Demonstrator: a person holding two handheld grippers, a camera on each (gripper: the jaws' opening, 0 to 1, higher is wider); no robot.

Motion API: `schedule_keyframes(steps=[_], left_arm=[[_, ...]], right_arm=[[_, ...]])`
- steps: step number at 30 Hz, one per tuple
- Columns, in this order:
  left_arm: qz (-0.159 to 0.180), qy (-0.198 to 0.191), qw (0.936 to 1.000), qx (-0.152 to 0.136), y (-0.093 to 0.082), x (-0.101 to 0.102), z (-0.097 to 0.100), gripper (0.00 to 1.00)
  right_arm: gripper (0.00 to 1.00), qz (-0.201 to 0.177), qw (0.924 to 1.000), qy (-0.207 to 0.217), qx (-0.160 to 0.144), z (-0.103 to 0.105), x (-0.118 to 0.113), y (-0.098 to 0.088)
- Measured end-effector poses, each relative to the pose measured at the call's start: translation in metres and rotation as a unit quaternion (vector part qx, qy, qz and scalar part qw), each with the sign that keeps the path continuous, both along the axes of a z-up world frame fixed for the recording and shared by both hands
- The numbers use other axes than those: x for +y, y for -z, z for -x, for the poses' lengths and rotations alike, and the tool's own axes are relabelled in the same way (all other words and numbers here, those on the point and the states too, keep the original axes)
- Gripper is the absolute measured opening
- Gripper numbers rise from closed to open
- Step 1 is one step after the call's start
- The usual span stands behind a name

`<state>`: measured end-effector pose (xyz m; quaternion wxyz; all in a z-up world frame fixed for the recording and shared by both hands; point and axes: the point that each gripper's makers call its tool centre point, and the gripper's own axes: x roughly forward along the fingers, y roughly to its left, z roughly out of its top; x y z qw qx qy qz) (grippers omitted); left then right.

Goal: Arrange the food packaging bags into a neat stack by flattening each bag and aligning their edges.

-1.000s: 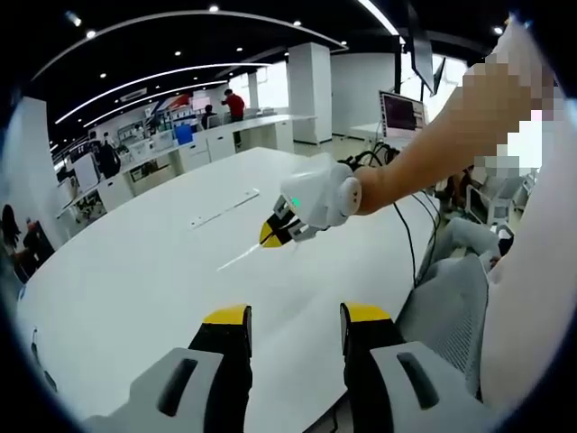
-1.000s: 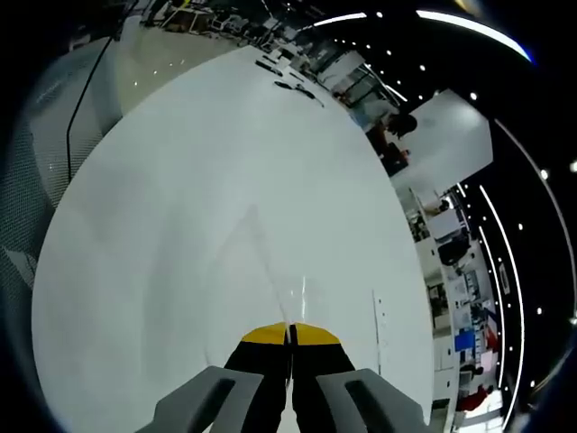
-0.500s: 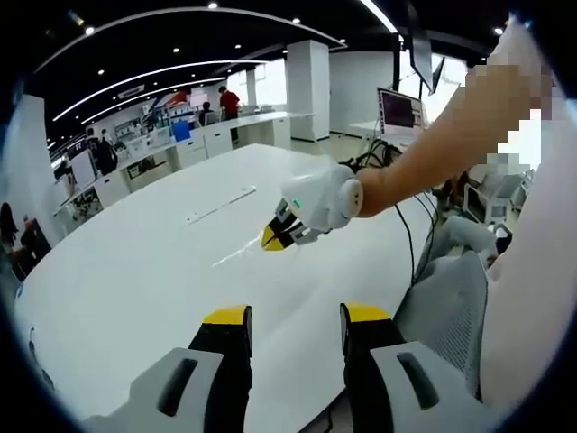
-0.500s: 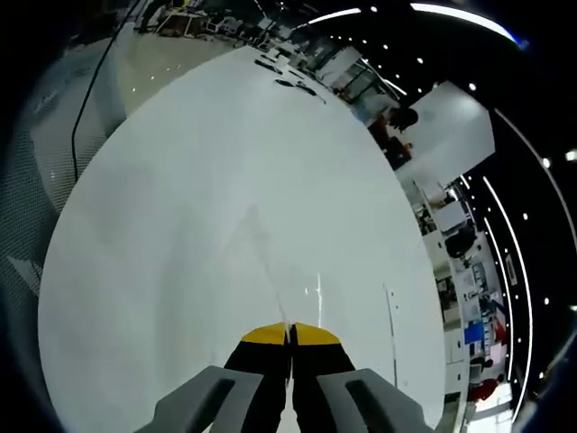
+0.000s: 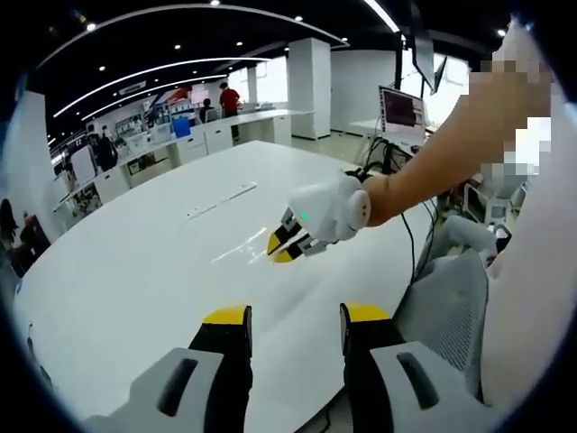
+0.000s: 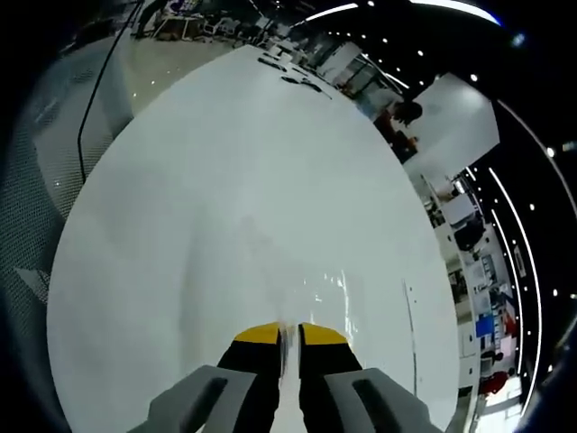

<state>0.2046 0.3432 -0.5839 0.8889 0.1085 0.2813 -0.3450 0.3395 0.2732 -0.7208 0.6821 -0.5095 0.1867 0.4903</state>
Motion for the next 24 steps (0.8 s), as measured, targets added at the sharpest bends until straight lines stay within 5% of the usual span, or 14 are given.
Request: schedule_keyframes(steps=[24], left_arm=[[0.005, -0.009, 0.9997, 0.020, 0.018, 0.004, 0.005, 0.39]], right_arm=[[0.07, 0.012, 0.9994, 0.005, 0.032, 0.014, 0.002, 0.022]])
